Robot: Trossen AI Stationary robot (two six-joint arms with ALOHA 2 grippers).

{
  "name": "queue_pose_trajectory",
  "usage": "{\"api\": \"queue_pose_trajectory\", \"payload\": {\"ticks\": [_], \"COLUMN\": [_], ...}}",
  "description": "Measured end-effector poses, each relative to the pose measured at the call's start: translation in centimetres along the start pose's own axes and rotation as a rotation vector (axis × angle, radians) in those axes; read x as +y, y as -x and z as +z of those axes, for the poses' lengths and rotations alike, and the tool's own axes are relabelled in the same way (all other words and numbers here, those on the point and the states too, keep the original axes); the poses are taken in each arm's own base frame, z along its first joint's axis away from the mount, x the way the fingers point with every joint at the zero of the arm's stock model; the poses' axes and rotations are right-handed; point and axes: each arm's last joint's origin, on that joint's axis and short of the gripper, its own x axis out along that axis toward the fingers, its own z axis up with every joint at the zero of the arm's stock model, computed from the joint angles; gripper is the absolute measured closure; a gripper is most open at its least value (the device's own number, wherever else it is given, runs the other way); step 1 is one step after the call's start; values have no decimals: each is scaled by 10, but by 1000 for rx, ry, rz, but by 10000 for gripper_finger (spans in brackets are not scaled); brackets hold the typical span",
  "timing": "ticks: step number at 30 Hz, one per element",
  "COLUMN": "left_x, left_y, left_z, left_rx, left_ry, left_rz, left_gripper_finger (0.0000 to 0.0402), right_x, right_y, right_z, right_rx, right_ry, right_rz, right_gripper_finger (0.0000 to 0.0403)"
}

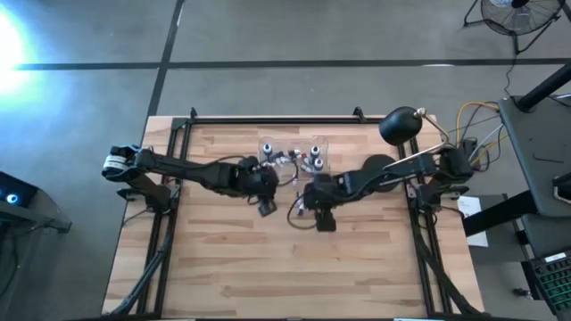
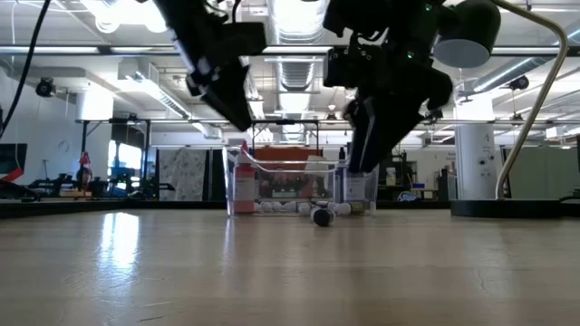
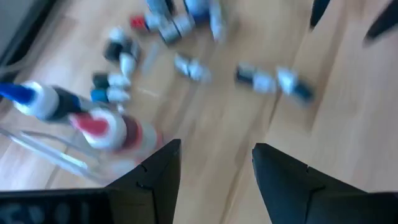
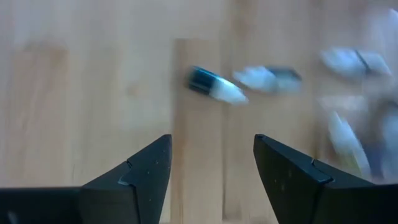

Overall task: Pick & Place food coloring
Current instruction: Put the small blue food coloring bottle into the transparent bin

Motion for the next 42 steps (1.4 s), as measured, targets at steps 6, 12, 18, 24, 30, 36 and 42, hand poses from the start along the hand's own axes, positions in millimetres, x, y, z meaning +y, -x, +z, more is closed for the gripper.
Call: {"api": "queue_pose_trajectory", "payload": {"ticks": [6,12,18,24,30,36,42], "left_x": [-7,-15,-19,-20,-20,-21,-21], "left_y": [-9,-14,-13,-14,-14,-14,-14], "left_z": [-31,-44,-45,-46,-46,-46,-46], "left_rx": [84,91,75,63,62,58,57], "left_ry": [-52,40,43,48,68,78,78], "left_rz": [-4,-16,-33,-40,-39,-41,-41], "left_gripper_finger": [230,230,229,229,229,229,229], "right_x": [7,0,1,1,-6,-10,-11], "right_y": [-24,-36,-50,-64,-70,-69,-69], "right_z": [12,29,31,36,34,33,31], "right_rx": [57,70,175,192,207,203,226], "right_ry": [475,568,637,671,626,551,500], "right_rz": [-26,-68,-26,-18,-12,17,20], "right_gripper_finger": [184,184,184,185,218,279,332]}}
